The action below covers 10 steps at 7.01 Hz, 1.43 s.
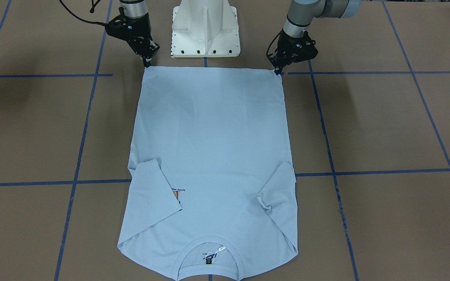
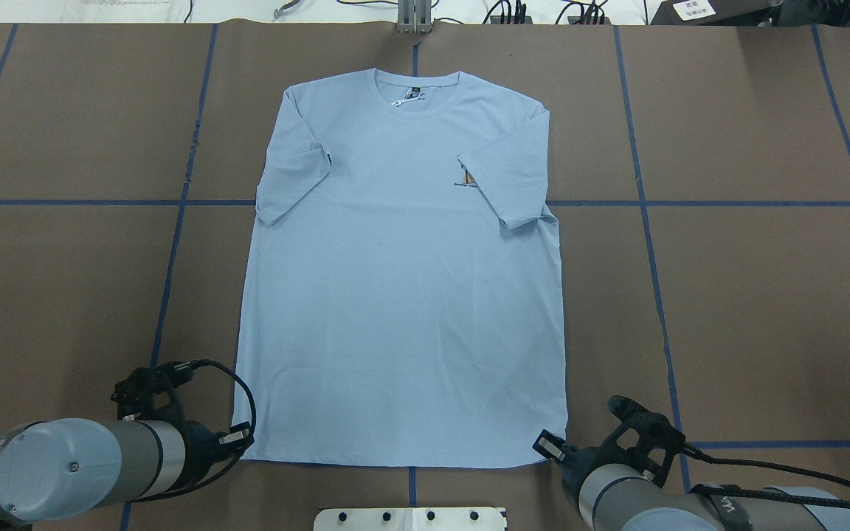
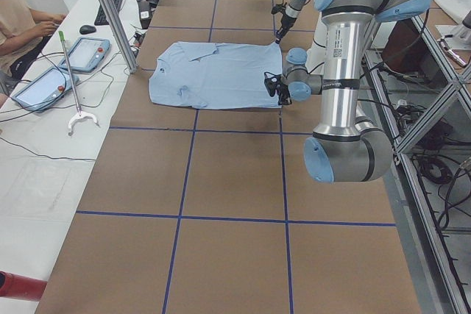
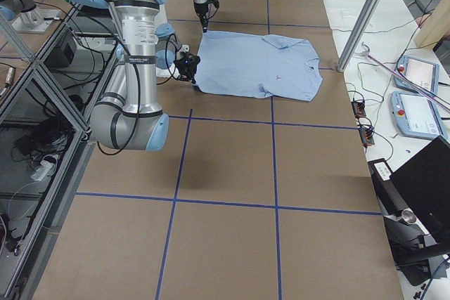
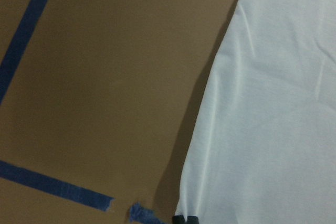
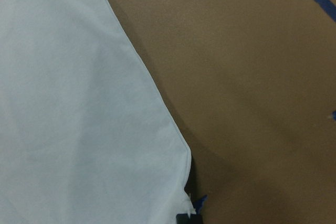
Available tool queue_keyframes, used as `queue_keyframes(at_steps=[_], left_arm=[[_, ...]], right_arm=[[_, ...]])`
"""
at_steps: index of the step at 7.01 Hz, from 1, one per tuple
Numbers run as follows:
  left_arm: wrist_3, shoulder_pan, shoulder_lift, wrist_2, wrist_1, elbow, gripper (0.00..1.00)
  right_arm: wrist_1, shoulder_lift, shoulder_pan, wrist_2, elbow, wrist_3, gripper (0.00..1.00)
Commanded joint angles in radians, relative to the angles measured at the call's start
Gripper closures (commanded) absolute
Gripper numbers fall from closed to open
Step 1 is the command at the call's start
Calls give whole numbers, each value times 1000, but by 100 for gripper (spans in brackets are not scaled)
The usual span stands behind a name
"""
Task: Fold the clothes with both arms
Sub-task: 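Grasp both hem corners nearest the robot with the left and right grippers, then lift the hem with both grippers and fold it toward the collar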
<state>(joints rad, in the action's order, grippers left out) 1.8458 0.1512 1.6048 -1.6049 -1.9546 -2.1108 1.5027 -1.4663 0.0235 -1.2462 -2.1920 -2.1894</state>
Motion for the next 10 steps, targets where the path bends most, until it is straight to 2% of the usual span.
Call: queue_keyframes(at_steps=[1,2,4,5,7,8,9,10], left_arm=[[45,-18,10,-9,0,-53,100],[50,-24,10,-9,0,-64,100],[52,-13,3,-10,0,-144,100],[49,0,6,-9,5,-164,100],[24,127,15,-6,23,-140,100],[-50,196,42,-3,26,-106,100],[-109,259,102,-1,26,-34,100],[-161,327,169,-1,25,44,100]], right_arm=[[4,-32,28,-1,-72,0,100],[4,-82,50,1,-128,-1,100],[5,-95,30,25,-156,2,100],[5,-83,-17,36,-157,28,100],[8,16,-144,25,-137,210,100],[7,38,-234,-20,-112,276,100],[8,132,-340,-94,-41,369,100],[7,235,-447,-160,89,440,100]])
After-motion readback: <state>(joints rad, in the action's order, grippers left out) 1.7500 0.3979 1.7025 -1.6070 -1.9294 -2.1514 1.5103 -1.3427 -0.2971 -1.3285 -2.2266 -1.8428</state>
